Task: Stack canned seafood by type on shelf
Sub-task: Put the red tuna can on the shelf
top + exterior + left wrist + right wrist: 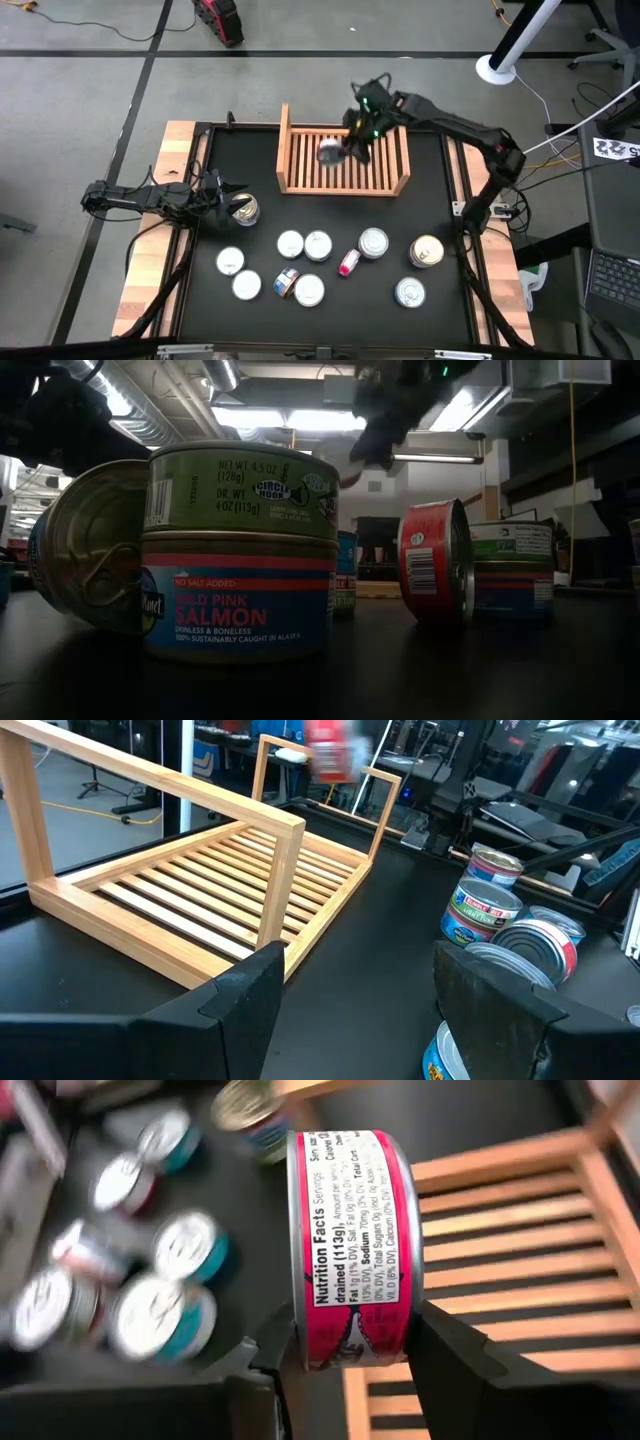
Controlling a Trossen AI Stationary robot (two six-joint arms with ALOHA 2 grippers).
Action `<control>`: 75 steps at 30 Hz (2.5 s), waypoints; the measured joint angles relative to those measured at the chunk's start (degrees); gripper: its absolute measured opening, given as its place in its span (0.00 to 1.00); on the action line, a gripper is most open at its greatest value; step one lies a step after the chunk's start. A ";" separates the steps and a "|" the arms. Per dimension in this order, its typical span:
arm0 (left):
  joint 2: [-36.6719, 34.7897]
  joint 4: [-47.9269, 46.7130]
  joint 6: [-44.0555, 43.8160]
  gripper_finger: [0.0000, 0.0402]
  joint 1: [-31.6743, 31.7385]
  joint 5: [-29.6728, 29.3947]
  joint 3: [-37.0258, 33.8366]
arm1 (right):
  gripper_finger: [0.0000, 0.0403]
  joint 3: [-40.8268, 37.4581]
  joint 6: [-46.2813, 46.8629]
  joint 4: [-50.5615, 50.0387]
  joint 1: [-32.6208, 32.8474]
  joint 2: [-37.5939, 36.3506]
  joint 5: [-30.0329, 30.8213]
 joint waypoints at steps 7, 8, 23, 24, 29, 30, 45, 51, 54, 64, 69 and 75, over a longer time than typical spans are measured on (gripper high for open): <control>0.02 0.00 1.57 0.62 0.00 -0.02 0.00 | 0.34 0.00 10.15 7.93 -7.12 9.46 -6.84; 0.02 0.00 1.74 0.62 0.00 -0.05 0.00 | 0.34 0.00 11.34 9.05 -7.52 10.69 -6.91; 0.02 0.00 3.26 0.62 0.00 -0.42 0.00 | 0.34 -0.04 30.08 24.15 -8.72 22.45 -9.10; 0.02 0.00 3.26 0.62 0.02 -0.42 0.00 | 0.34 -0.04 31.55 24.77 -8.68 22.91 -8.96; 0.02 0.00 3.19 0.62 0.01 -0.43 0.00 | 0.34 -0.04 39.32 29.27 -8.46 25.13 -8.68; 0.02 0.00 3.19 0.62 0.02 -0.42 0.00 | 0.34 -0.04 41.20 30.60 -8.44 25.57 -8.76; 0.02 0.00 3.00 0.62 0.01 -0.42 0.00 | 0.38 -0.04 47.58 33.58 -8.02 27.29 -5.67; 0.02 0.00 2.99 0.62 0.00 -0.42 0.00 | 0.43 -0.04 47.58 33.21 -8.02 27.29 -5.50; 0.02 0.00 2.99 0.62 0.02 -0.42 0.00 | 0.43 -0.04 47.58 33.14 -8.02 27.23 -4.96; 0.02 0.00 3.00 0.62 0.00 -0.39 -0.01 | 0.43 -0.04 47.39 33.08 -8.07 27.18 -0.53; 0.02 0.00 3.02 0.62 0.01 -0.39 0.00 | 0.43 -0.04 47.38 32.98 -8.07 27.18 -0.47; 0.02 0.00 3.02 0.62 0.00 -0.39 0.00 | 0.50 -0.04 47.34 32.06 -8.07 27.18 1.81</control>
